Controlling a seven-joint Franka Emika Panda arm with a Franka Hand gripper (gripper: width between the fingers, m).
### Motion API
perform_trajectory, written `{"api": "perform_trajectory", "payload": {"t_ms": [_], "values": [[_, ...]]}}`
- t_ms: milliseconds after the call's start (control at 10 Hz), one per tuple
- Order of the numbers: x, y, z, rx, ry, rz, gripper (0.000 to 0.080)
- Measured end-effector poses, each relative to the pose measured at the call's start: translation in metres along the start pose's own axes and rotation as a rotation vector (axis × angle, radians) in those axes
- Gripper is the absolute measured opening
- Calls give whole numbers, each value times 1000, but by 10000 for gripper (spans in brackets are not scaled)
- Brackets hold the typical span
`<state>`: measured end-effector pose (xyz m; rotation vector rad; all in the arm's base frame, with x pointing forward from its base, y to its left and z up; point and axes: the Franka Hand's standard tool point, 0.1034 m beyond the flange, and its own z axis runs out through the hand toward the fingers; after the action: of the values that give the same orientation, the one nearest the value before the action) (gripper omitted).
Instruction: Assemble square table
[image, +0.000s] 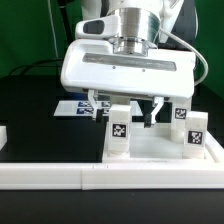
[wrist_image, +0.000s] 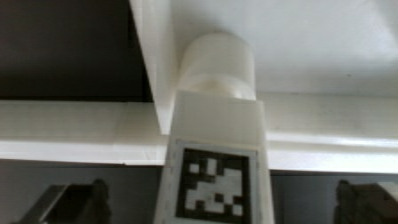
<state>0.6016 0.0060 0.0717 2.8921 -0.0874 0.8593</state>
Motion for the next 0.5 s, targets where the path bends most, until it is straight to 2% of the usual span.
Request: {"api": "perform_trajectory", "payload": {"t_ms": [500], "values": [[0,0,0,0,0,-27,649]]}}
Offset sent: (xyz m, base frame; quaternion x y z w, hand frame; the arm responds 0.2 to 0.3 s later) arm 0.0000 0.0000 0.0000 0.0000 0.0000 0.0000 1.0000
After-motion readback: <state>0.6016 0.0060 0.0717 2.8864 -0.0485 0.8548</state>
